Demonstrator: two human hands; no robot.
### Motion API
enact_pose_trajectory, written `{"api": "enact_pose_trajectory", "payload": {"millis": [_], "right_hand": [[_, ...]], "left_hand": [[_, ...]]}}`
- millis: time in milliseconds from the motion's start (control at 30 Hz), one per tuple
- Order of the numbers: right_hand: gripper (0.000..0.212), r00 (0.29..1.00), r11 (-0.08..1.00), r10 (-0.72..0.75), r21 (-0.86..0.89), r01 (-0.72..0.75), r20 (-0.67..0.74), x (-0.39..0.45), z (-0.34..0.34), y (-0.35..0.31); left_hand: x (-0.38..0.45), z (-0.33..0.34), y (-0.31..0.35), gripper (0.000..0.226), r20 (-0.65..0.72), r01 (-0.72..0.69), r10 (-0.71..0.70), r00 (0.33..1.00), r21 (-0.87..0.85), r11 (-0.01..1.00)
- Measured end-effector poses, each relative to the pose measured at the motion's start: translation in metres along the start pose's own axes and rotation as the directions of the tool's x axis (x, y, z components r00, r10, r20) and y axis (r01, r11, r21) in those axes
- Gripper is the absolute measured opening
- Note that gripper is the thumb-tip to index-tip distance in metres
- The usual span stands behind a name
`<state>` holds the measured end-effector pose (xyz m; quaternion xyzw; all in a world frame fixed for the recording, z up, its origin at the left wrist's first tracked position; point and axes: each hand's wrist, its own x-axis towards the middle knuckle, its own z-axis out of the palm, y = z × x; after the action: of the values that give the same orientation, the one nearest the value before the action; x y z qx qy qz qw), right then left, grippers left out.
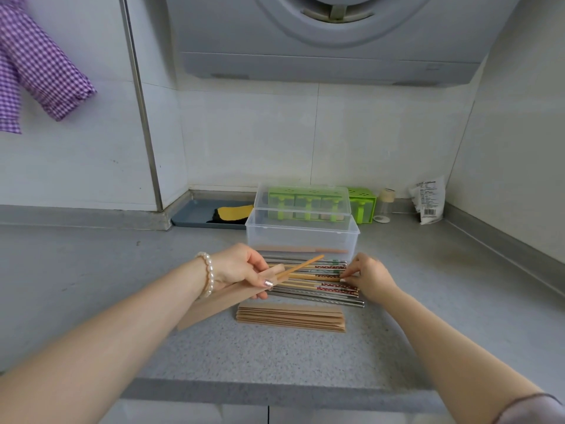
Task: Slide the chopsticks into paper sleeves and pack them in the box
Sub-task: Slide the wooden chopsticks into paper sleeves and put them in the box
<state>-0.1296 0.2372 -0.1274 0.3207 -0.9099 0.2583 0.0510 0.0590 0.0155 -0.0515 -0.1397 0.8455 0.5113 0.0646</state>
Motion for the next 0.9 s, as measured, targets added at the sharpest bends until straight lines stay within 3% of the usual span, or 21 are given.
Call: {"api": "enact_pose_trajectory", "payload": {"millis": [167,300,367,433,500,567,667,900], "right_hand": [[0.007,0.999,0.999,0.032,-0.041,-0.031,0.007,0.001,-0.001,0.001],[0.006,0.991,0.928,0.104,0.351,-0.129,0.088,-0.005,-0.032,-0.005],[0.003,0.986,0.802,0.135,0.574,-0.164,0.093,-0.010,-0.053,-0.003],[0.007,0.982,0.610,0.174,0.774,-0.169,0.077,-0.017,-0.074,-0.001],[0.007,0.981,0.426,0.188,0.896,-0.126,0.048,-0.027,-0.095,0.002],[0.026,0.988,0.332,0.152,0.942,-0.055,0.004,-0.037,-0.116,0.004],[0.054,0.995,0.369,0.099,0.929,-0.019,-0.019,-0.050,-0.139,0.010],[0.063,0.997,0.590,0.026,0.804,-0.074,0.072,-0.069,-0.162,0.012]], "left_hand": [[-0.005,0.000,0.000,0.012,0.033,0.001,-0.002,0.999,0.054,0.999],[-0.007,0.000,0.000,0.013,0.053,-0.002,-0.002,0.999,0.077,0.997],[-0.008,0.002,0.002,0.014,0.053,-0.007,0.002,0.999,0.095,0.995],[-0.009,0.004,0.004,0.014,0.053,-0.019,0.013,0.999,0.116,0.993],[-0.011,0.006,0.006,0.014,0.052,-0.034,0.027,0.998,0.129,0.991],[-0.014,0.007,0.010,0.013,0.048,-0.048,0.042,0.998,0.145,0.988],[-0.017,0.008,0.013,0.011,0.037,-0.063,0.058,0.998,0.171,0.983],[-0.024,0.007,0.016,0.011,0.046,-0.087,0.080,0.996,0.183,0.979]]}}
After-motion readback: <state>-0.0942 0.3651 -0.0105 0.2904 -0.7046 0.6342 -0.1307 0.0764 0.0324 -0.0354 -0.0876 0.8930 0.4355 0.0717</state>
